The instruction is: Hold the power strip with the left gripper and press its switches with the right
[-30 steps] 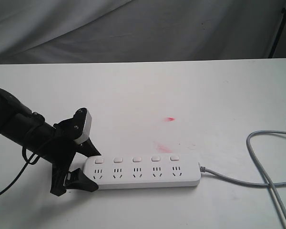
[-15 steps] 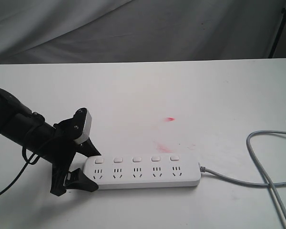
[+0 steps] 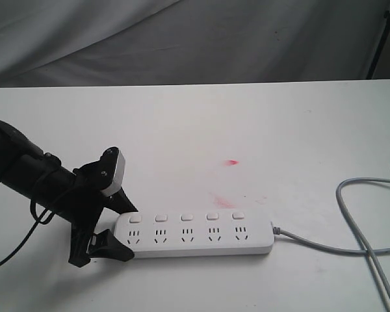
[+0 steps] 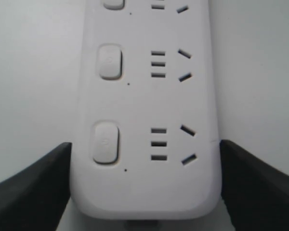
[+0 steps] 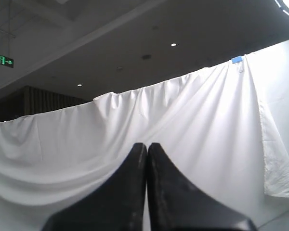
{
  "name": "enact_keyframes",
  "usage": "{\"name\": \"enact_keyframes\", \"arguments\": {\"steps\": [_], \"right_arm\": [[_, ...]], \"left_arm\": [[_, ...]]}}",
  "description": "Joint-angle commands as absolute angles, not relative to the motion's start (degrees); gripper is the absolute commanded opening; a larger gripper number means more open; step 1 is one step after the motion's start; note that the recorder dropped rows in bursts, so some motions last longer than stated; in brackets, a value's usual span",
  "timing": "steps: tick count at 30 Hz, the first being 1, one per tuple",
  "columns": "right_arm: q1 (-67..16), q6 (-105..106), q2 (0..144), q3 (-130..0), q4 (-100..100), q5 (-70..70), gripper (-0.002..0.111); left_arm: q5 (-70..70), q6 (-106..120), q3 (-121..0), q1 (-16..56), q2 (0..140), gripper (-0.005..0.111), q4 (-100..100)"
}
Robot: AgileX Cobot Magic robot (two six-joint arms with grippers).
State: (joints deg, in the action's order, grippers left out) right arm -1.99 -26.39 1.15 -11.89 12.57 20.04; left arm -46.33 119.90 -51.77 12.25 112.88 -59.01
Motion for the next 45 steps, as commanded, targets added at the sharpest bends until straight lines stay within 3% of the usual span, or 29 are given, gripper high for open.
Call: {"name": "enact_keyframes", "arguments": {"steps": [1, 17, 29, 35, 45], "right_arm": [[-2.1, -27.6, 8.0, -19.7, 13.3, 13.6, 0.000], [-5.2, -27.3, 40.3, -44.9, 22.3, 6.5, 0.000], [-12.4, -20.8, 58.3, -66.9, 27.0, -20.5, 0.000], [-15.5, -6.5, 65.5, -73.0, 20.5, -27.5, 0.000], [-15.4, 32.1, 79.4, -80.4, -10.5, -38.0, 0.000]], "left_arm": [[-46.3, 120.0, -51.5, 12.6, 112.8, 0.000, -59.5], [-46.3, 120.0, -51.5, 12.6, 112.8, 0.000, -59.5], [-46.3, 120.0, -51.5, 12.6, 112.8, 0.000, -59.5], [-46.3, 120.0, -51.5, 12.6, 112.8, 0.000, -59.5], [-46.3, 120.0, -51.5, 12.6, 112.8, 0.000, -59.5]]}}
